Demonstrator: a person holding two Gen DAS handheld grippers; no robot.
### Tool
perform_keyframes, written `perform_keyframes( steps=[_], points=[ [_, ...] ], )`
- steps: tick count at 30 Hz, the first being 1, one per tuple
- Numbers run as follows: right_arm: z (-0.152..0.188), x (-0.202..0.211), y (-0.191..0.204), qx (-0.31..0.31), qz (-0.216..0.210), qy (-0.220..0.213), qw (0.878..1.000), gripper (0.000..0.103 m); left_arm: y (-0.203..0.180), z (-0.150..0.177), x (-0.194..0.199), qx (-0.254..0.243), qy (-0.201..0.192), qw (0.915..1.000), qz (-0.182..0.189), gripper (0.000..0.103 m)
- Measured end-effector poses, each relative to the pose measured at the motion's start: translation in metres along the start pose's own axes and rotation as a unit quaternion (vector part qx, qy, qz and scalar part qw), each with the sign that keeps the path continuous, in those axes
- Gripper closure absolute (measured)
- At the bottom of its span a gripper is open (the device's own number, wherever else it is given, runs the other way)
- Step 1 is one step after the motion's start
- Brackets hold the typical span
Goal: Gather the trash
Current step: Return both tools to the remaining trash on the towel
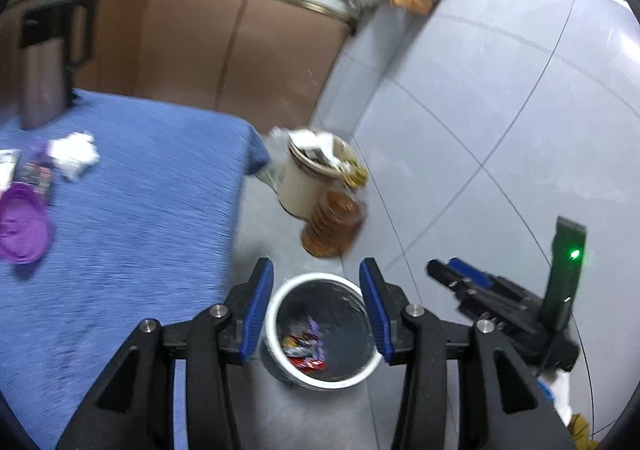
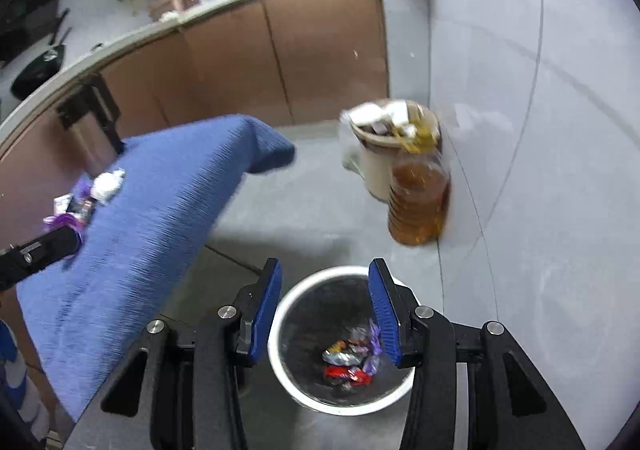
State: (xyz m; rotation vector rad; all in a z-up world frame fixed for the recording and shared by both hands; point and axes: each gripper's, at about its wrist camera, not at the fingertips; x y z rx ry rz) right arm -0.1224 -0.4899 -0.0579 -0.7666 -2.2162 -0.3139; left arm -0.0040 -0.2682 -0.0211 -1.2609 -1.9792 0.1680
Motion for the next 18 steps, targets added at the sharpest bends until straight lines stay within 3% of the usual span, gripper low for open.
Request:
perform_keyframes(
  steps=[8, 18],
  points=[
    [-0.023, 0.082, 0.053, 0.042, -0.042, -0.074, 0.995, 0.055, 0.02, 0.014, 0.111, 0.001, -0.083, 0.9949, -0.058, 0.06],
    [-0.025, 0.172, 0.111, 0.095, -0.107, -0.146, 0.979, 0.05, 0.056, 0.046, 0.242, 0.035, -0.177, 0.9741, -0.137, 0.056]
  ],
)
Point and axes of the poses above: each gripper's, at about its wrist camera, not at the fingertips, and x roughly against the way its jaws point, y to its left, z to its underside, and after that the axes turned 12 degrees about z, right-handed
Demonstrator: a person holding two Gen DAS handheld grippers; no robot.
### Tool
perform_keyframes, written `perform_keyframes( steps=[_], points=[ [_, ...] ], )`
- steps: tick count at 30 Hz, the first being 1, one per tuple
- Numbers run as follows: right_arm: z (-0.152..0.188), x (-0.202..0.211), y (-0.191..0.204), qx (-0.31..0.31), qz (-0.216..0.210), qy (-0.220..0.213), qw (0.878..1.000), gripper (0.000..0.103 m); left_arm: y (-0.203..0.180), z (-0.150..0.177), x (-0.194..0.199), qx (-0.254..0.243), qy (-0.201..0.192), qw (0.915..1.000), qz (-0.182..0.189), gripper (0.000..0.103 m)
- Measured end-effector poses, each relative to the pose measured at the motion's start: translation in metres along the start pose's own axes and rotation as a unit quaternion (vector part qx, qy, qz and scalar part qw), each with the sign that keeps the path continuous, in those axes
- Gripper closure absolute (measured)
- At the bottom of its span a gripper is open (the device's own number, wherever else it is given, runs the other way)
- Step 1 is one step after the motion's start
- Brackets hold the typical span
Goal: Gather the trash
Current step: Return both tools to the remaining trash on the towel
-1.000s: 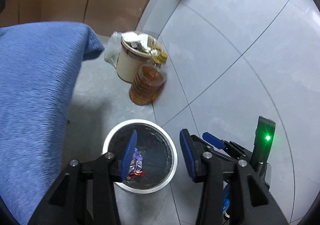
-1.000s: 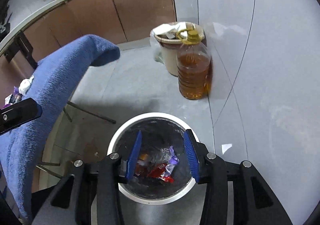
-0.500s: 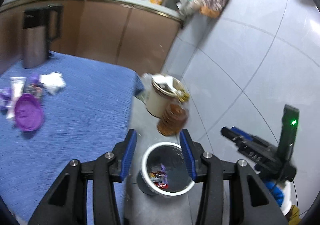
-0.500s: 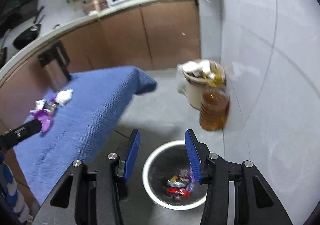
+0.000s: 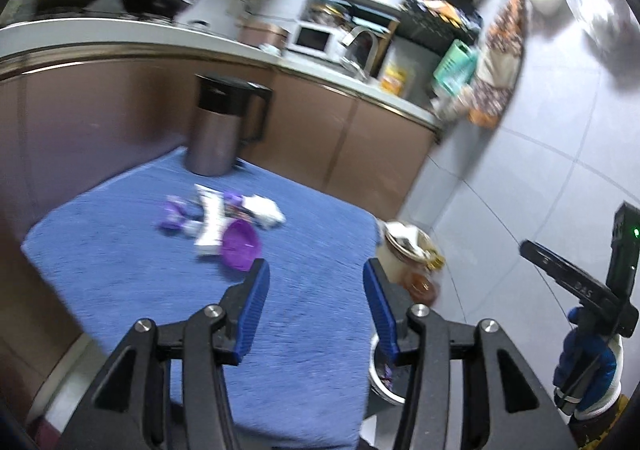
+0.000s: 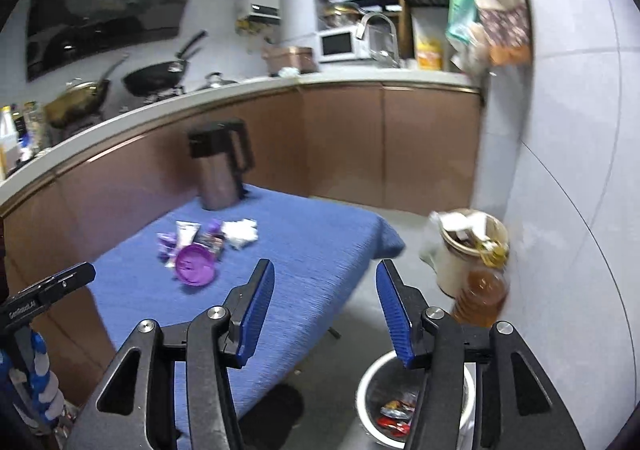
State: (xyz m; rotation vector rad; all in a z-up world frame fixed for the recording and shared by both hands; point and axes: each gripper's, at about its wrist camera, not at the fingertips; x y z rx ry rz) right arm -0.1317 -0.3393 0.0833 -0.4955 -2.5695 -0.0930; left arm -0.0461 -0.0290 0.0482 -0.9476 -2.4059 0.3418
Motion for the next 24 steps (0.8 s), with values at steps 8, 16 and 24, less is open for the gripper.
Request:
perform_keyframes(
  steps=[8, 16, 24],
  points=[
    [-0.007, 0.036, 0.026, 0.022, -0.033, -0.034, 0.999, 0.05, 0.033, 0.007, 0.065, 0.036, -0.046, 0.9972, -0.048, 0.055],
    [0.0, 0.022, 0.04, 0.027, -0.083, -0.023, 0.996, 0.05, 0.047, 0.022, 0.067, 0.055, -0.027, 0.9953, -0.074, 0.055],
    [0.024, -0.05, 0.051, 0.022, -0.098, 0.047, 0.994, 0.05, 0.065, 0.027, -0.01, 0.077, 0.047, 0.993, -0.077, 0.055]
  ],
)
Point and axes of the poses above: each gripper's, at about its wrist camera, not at the fingertips, and x roughly against the way its jaws point, y to its left, z to its underside, and after that the axes turned 12 degrees about z, right-handed
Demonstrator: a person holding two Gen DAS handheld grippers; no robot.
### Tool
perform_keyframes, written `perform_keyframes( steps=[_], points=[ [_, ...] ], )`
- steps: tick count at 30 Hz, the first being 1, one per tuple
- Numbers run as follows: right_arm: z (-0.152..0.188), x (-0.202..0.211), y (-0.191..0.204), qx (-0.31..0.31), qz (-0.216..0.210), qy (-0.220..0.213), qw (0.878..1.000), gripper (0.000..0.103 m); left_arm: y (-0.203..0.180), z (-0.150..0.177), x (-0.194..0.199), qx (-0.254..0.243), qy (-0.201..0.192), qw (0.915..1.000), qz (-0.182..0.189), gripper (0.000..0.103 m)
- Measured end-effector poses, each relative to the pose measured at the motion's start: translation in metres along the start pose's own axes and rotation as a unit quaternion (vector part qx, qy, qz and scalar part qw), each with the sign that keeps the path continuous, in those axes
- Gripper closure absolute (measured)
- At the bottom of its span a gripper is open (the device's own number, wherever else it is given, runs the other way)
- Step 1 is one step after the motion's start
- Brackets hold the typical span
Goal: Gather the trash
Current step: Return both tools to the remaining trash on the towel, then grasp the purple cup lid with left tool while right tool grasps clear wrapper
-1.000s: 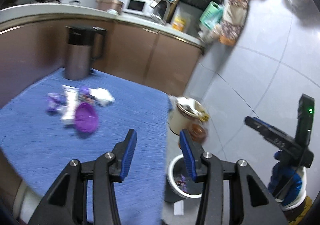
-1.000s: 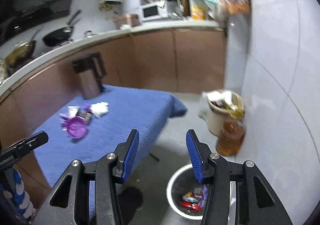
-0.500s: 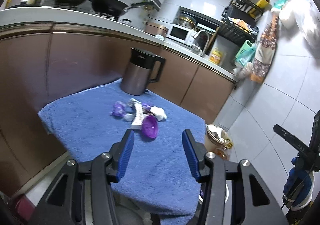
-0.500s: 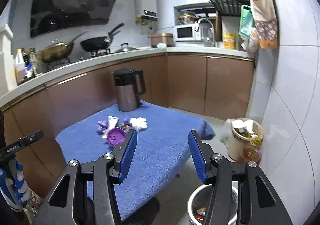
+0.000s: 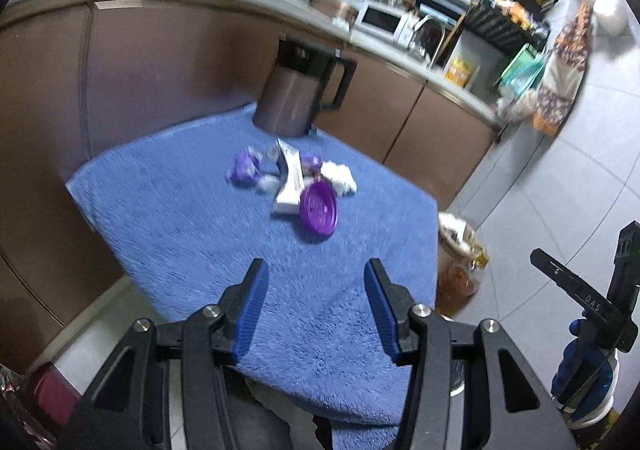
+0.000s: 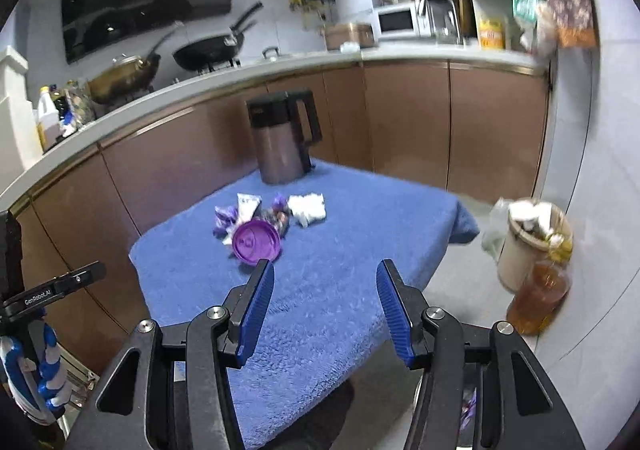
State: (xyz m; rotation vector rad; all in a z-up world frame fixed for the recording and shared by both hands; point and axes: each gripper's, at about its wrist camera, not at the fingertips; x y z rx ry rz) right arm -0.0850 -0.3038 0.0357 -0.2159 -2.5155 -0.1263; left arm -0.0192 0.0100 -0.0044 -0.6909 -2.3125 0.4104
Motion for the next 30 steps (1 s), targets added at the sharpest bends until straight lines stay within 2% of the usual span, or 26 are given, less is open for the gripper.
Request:
perform_keyframes(
  steps=[8, 15, 18, 19, 26, 30],
  points=[
    [0.01, -0.086, -0.009, -0.009, 0.004, 0.069, 0.998, 0.05, 0.022, -0.007, -0.104, 0.043, 0.07, 0.9963, 0.023, 0.055],
    [-0.001, -0.155, 0.004, 0.006, -0.008, 0.101, 0.995, 0.05, 0.051, -0.031, -0.174, 0.082, 0.086, 0.9923, 0.035, 0.057],
    [-0.012, -0.186, 0.018, 0.01, -0.029, 0.108, 0.994, 0.05, 0.064, -0.037, -0.196, 0.094, 0.09, 0.991, 0.035, 0.058],
    [-0.016, -0.197, 0.024, 0.011, -0.038, 0.111, 0.993, 0.05, 0.069, -0.038, -0.204, 0.101, 0.092, 0.9899, 0.038, 0.059],
    [-0.044, -0.269, 0.075, 0.007, -0.108, 0.133, 0.985, 0.051, 0.092, -0.039, -0.231, 0.122, 0.103, 0.9853, 0.06, 0.082],
    [-0.055, -0.314, 0.103, 0.01, -0.124, 0.148, 0.981, 0.053, 0.1, -0.037, -0.232, 0.13, 0.097, 0.9835, 0.08, 0.086]
  ],
)
Point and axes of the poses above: each gripper's, at about its wrist camera, not at the fingertips, and x roughly against the way its jaws point, y to its left, z to its underside, and after that the axes turned 12 degrees about z, right-handed
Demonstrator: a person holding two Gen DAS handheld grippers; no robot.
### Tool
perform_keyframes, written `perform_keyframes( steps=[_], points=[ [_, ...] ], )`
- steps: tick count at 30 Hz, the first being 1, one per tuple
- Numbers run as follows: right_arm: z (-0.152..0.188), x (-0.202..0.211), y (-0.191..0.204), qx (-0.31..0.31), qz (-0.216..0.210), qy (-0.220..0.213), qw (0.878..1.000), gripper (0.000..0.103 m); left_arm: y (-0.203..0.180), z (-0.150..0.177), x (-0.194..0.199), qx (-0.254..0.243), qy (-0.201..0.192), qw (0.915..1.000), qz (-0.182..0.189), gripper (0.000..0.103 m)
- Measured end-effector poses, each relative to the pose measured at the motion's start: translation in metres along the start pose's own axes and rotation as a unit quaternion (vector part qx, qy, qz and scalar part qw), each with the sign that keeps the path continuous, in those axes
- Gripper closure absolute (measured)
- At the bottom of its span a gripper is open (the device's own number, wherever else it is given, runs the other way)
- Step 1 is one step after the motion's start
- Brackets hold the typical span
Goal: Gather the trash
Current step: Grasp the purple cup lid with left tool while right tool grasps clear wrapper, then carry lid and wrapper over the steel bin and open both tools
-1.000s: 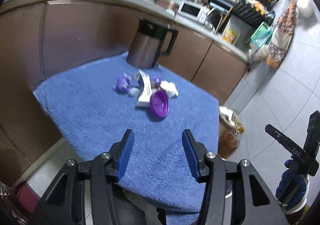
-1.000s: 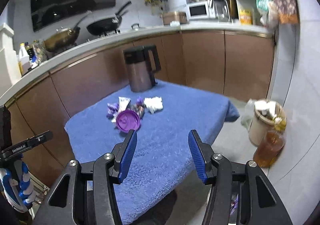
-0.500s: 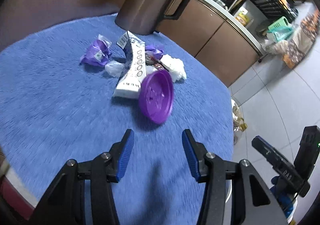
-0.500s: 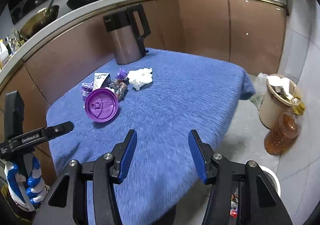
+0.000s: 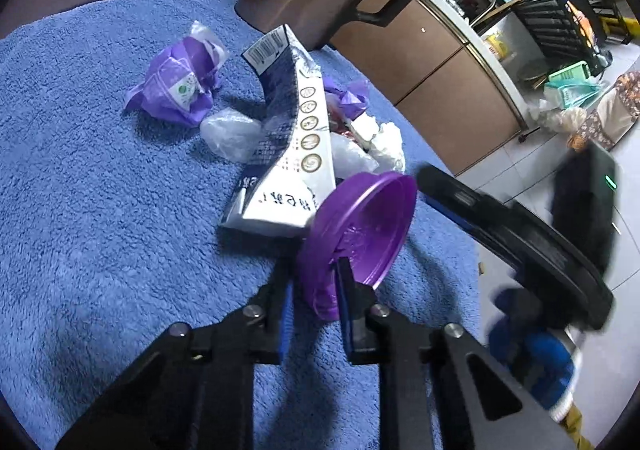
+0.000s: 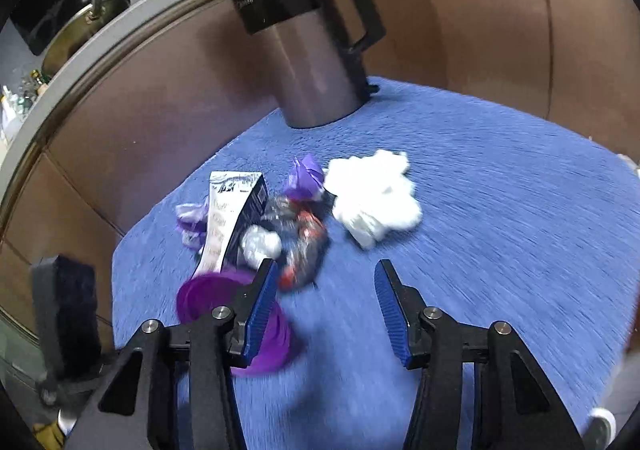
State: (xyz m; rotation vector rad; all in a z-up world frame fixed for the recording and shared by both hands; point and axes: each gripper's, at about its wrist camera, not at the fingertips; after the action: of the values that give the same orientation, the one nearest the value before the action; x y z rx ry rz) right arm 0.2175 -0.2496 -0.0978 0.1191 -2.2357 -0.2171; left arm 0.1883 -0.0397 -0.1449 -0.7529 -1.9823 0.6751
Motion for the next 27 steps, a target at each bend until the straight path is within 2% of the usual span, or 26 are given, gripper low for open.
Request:
perform_keyframes(
  steps=[7, 10, 11, 13, 20, 27],
  points=[
    [-0.023, -0.063, 0.014, -0.003, -0.012, 0.036, 0.999, 0.065, 0.004, 0.009, 0.008, -0.007, -0.003, 0.9999, 0.012, 0.09],
    [-0.024, -0.074, 0.016, -0.004, -0.024, 0.051, 0.998, 0.074, 0.003, 0.012, 0.01, -0.009, -0.005, 0.9998, 0.017, 0.091],
    [-0.024, -0.077, 0.015, -0.009, -0.029, 0.055, 0.998, 0.08, 0.002, 0.013, 0.012, -0.011, -0.007, 0.9998, 0.017, 0.091],
    [-0.024, -0.079, 0.014, -0.009, -0.032, 0.057, 0.998, 0.082, -0.001, 0.016, 0.016, -0.011, -0.005, 0.9998, 0.017, 0.092],
    [-0.009, -0.04, 0.003, -0.006, -0.014, 0.041, 0.999, 0.082, -0.012, 0.032, 0.042, -0.005, -0.017, 0.9996, 0.02, 0.092],
    [0.023, 0.031, -0.011, -0.016, 0.005, 0.011, 1.0, 0.082, -0.04, 0.051, 0.089, -0.012, -0.045, 0.9987, 0.022, 0.092]
  ],
)
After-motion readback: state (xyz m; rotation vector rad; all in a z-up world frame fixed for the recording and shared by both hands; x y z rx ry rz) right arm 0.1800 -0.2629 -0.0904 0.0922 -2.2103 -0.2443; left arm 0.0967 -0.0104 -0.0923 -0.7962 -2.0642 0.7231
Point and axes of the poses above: each gripper's, at about its wrist camera, not at the fingertips, and x roughly against the way its jaws point, y to its left, z to its underside, and after that the axes turned 12 degrees about z, right-handed
